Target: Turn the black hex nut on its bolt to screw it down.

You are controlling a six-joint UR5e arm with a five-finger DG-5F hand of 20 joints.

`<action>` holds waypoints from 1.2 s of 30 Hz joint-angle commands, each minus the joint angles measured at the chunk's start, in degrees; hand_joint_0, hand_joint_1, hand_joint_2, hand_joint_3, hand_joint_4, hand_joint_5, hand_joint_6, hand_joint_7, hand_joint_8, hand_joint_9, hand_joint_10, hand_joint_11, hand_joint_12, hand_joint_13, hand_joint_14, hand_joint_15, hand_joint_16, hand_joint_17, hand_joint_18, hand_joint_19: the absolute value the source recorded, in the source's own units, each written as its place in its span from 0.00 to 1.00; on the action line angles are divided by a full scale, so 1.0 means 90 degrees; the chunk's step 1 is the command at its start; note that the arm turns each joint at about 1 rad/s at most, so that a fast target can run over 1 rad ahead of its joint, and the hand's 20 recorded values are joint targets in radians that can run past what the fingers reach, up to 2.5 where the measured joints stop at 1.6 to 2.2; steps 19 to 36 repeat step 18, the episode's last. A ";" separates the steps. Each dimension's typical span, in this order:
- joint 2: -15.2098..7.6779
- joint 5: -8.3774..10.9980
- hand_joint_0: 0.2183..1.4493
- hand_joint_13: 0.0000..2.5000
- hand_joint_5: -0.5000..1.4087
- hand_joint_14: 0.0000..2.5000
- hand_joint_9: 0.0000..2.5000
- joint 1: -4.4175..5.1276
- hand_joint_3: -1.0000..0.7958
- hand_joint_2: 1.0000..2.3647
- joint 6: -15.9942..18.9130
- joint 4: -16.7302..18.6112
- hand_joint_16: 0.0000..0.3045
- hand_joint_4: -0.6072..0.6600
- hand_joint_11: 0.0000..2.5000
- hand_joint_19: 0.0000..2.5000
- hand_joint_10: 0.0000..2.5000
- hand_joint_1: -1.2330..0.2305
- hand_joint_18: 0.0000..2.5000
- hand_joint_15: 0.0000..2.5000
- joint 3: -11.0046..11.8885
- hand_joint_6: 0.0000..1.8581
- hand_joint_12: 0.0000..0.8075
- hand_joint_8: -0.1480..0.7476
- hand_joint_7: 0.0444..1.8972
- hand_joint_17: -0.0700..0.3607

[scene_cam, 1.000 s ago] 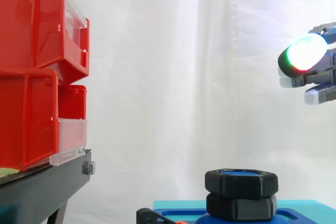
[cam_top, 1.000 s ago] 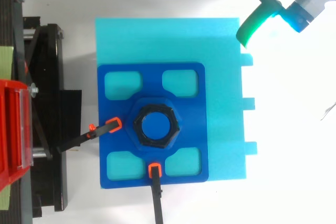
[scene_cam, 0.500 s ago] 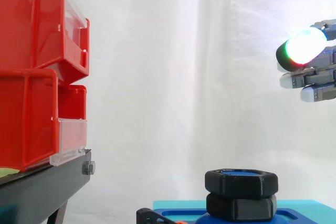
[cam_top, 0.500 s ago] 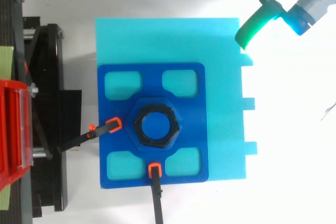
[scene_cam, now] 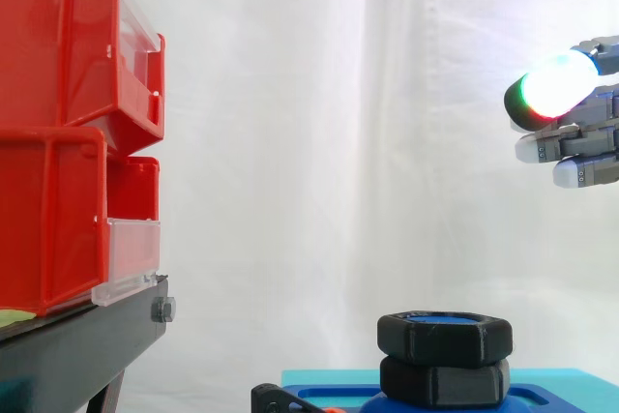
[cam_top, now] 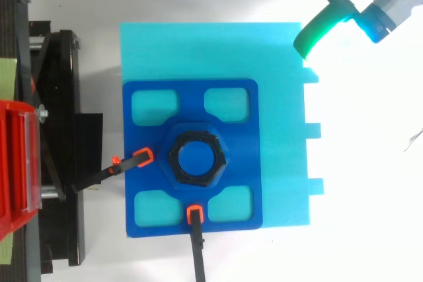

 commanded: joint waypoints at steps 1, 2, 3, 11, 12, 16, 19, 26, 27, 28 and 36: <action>0.0000 -0.0001 0.21 0.00 0.10 0.00 0.00 0.0000 0.28 0.00 0.0000 0.0000 0.15 0.46 0.00 0.05 0.00 0.66 0.00 0.00 0.0000 0.27 0.36 0.25 0.32 0.40; 0.0000 -0.0001 0.21 0.00 0.10 0.00 0.00 0.0000 0.28 0.00 0.0000 0.0000 0.15 0.45 0.00 0.05 0.00 0.66 0.00 0.00 0.0000 0.27 0.36 0.26 0.33 0.40; 0.0000 -0.0001 0.21 0.00 0.10 0.00 0.00 0.0000 0.28 0.00 0.0000 0.0000 0.15 0.45 0.00 0.05 0.00 0.66 0.00 0.00 0.0000 0.27 0.36 0.25 0.33 0.40; 0.0000 0.0019 0.21 0.00 0.11 0.00 0.00 0.0010 0.28 0.00 0.0000 0.0000 0.15 0.49 0.00 0.05 0.00 0.65 0.00 0.00 0.0000 0.27 0.37 0.26 0.34 0.40; 0.0000 0.0019 0.21 0.00 0.11 0.00 0.00 0.0000 0.28 0.00 0.0000 0.0000 0.15 0.49 0.00 0.05 0.00 0.65 0.00 0.00 0.0000 0.27 0.37 0.27 0.34 0.40; 0.0000 -0.0001 0.21 0.00 0.10 0.00 0.00 0.0000 0.28 0.00 0.0000 0.0000 0.15 0.49 0.00 0.05 0.00 0.63 0.00 0.00 0.0000 0.27 0.37 0.27 0.31 0.41; 0.0000 0.0019 0.21 0.00 0.10 0.00 0.00 0.0000 0.28 0.00 0.0000 0.0000 0.15 0.49 0.00 0.05 0.00 0.63 0.00 0.00 0.0000 0.27 0.37 0.27 0.34 0.40; 0.0000 0.0019 0.21 0.00 0.10 0.00 0.00 0.0000 0.28 0.00 0.0000 0.0000 0.15 0.49 0.00 0.05 0.00 0.63 0.00 0.00 0.0000 0.27 0.37 0.27 0.34 0.40; 0.0000 0.0019 0.21 0.00 0.10 0.00 0.00 0.0000 0.28 0.00 0.0000 0.0000 0.15 0.49 0.00 0.05 0.00 0.63 0.00 0.00 0.0000 0.27 0.37 0.27 0.34 0.40; 0.0000 0.0019 0.21 0.00 0.10 0.00 0.00 0.0000 0.28 0.00 0.0000 0.0000 0.15 0.49 0.00 0.05 0.00 0.63 0.00 0.00 0.0000 0.27 0.37 0.27 0.34 0.40; 0.0000 0.0019 0.21 0.00 0.10 0.00 0.00 0.0000 0.28 0.00 0.0000 0.0000 0.15 0.49 0.00 0.05 0.00 0.63 0.00 0.00 0.0000 0.27 0.37 0.27 0.34 0.40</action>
